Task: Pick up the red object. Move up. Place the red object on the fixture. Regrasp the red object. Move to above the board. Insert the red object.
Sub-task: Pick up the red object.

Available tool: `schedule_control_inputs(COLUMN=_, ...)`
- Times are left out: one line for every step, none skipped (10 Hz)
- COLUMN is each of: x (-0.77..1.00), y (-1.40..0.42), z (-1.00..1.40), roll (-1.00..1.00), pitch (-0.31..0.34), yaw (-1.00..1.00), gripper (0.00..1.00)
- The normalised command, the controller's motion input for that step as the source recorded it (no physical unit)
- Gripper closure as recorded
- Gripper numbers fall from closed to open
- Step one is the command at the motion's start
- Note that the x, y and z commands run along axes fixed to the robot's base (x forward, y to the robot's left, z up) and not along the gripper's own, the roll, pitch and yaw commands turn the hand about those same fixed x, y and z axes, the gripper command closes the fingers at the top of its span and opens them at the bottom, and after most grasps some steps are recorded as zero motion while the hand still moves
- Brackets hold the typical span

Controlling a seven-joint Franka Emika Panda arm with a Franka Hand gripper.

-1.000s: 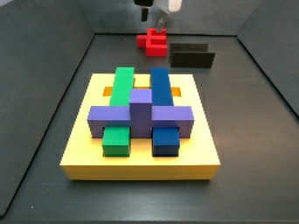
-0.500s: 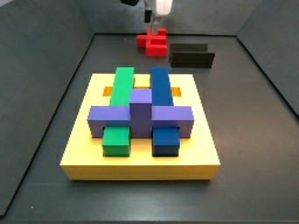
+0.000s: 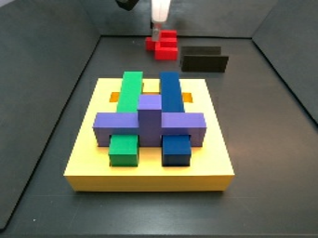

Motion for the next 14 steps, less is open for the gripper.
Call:
schedule_control_inputs(x=-0.04, y=0.08, z=-0.33, roll=-0.14, pitch=-0.19, yaw=-0.22, gripper=0.0)
schedule_control_inputs(x=-0.04, y=0.0, z=-0.2, roll=-0.03, pitch=-0.171, yaw=-0.2, gripper=0.0)
schedule_control_inputs(x=0.0, y=-0.11, z=-0.06, roll=0.07, pitch=-0.1, yaw=-0.15, gripper=0.0)
schedule_control_inputs(x=0.0, y=0.0, z=-0.11, roll=0.08, pitch=-0.041, yaw=-0.13, gripper=0.0)
schedule_control_inputs(x=-0.14, y=0.0, z=-0.13, roll=0.11, pitch=-0.046, yaw=-0.12, gripper=0.0)
schedule_control_inputs(x=-0.23, y=0.0, z=-0.08, roll=0.08, pitch=-0.064, yaw=-0.14, gripper=0.0)
schedule_control_inputs(x=-0.21, y=0.02, z=-0.16, roll=0.05, pitch=-0.077, yaw=-0.15, gripper=0.0)
schedule_control_inputs(x=-0.09, y=0.06, z=-0.21, roll=0.03, pitch=-0.066, yaw=-0.14, gripper=0.0)
schedule_control_inputs(x=0.0, y=0.13, z=-0.31, roll=0.04, pitch=-0.036, yaw=-0.09, gripper=0.0)
schedule_control_inputs(x=0.11, y=0.17, z=-0.31, roll=0.05, pitch=0.0, yaw=-0.08, gripper=0.0)
schedule_control_inputs(x=0.04, y=0.19, z=-0.24, roll=0.0, pitch=0.0, yaw=-0.08, gripper=0.0)
schedule_control_inputs(x=0.08, y=0.14, z=-0.09, roll=-0.01, pitch=0.007, yaw=-0.07, gripper=0.0)
schedule_control_inputs(x=0.0, y=0.0, z=0.0, roll=0.0, pitch=0.0, yaw=0.0, gripper=0.0)
schedule_control_inputs(x=0.0, y=0.0, z=0.0, roll=0.0, pitch=0.0, yaw=0.0, gripper=1.0)
